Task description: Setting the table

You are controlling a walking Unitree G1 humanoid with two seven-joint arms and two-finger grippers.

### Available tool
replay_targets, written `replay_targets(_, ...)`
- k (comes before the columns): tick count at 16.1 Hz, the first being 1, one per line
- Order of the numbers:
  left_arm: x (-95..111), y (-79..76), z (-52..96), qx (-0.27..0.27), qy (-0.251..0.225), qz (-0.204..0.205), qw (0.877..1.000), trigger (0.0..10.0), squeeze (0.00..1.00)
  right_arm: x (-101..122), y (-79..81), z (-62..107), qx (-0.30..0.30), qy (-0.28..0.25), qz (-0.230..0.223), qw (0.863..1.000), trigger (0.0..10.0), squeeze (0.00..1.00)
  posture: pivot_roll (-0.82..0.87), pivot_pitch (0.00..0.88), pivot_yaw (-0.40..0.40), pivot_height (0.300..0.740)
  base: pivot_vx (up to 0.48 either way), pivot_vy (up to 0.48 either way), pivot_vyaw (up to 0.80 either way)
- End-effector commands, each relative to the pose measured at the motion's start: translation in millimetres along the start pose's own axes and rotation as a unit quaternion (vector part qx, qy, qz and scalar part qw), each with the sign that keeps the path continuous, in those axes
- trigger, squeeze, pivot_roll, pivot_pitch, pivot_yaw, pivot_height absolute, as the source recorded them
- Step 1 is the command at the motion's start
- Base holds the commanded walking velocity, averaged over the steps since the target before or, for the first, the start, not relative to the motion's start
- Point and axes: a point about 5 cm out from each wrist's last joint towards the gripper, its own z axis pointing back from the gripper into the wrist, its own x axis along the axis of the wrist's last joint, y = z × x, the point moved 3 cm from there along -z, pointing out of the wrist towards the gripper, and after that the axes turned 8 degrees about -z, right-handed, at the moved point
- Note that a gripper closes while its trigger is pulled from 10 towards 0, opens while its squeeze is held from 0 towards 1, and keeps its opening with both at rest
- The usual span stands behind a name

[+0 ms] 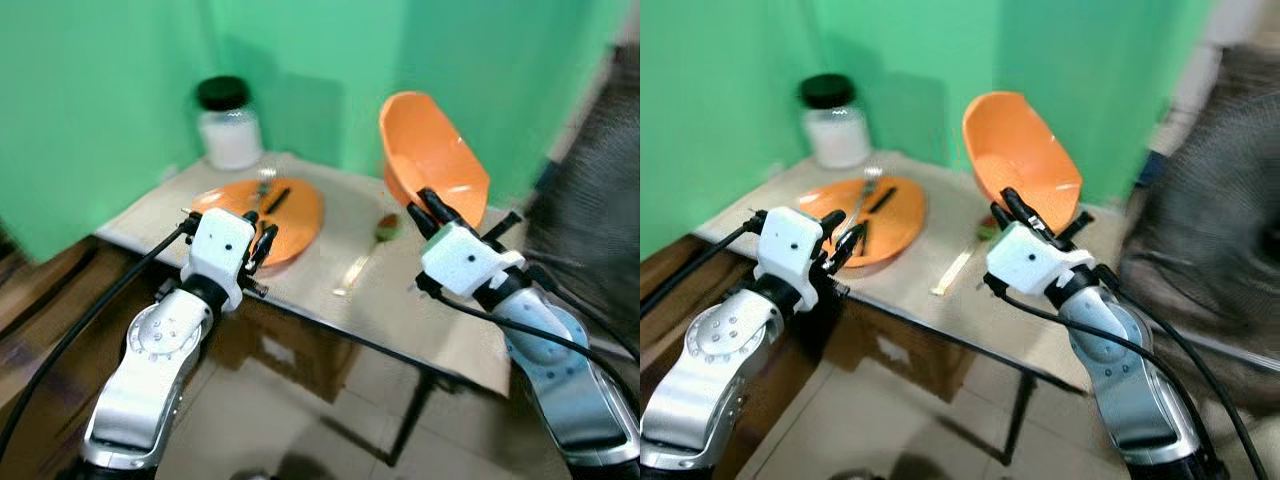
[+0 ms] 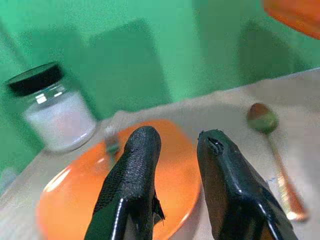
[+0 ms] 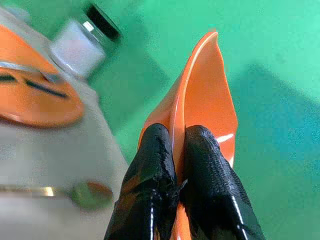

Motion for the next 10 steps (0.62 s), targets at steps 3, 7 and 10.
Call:
replay_targets(3, 3, 3.8, -6.5, 0.023, -0.004, -0.004, 1.0, 10.0, 0.0, 14, -13.1, 3.4, -0.036, -0.02, -0.009, 0.999, 10.0, 0.0, 0.08, 0.0, 0.052, 0.74, 0.0, 0.0, -0.8)
replay_targets(7, 1, 2.5, -6.3, 0.027, 0.0, -0.002, 1.0, 10.0, 0.0, 27, -18.5, 2.7, -0.041, -0.046, -0.018, 0.998, 10.0, 0.0, 0.06, 0.0, 0.053, 0.74, 0.0, 0.0, -0.8)
replay_targets(10, -1, 12.3, -8.7, 0.038, 0.003, -0.013, 0.999, 10.0, 0.0, 33, -15.4, 3.1, -0.054, -0.06, -0.031, 0.996, 10.0, 0.0, 0.06, 0.0, 0.056, 0.74, 0.0, 0.0, -0.8)
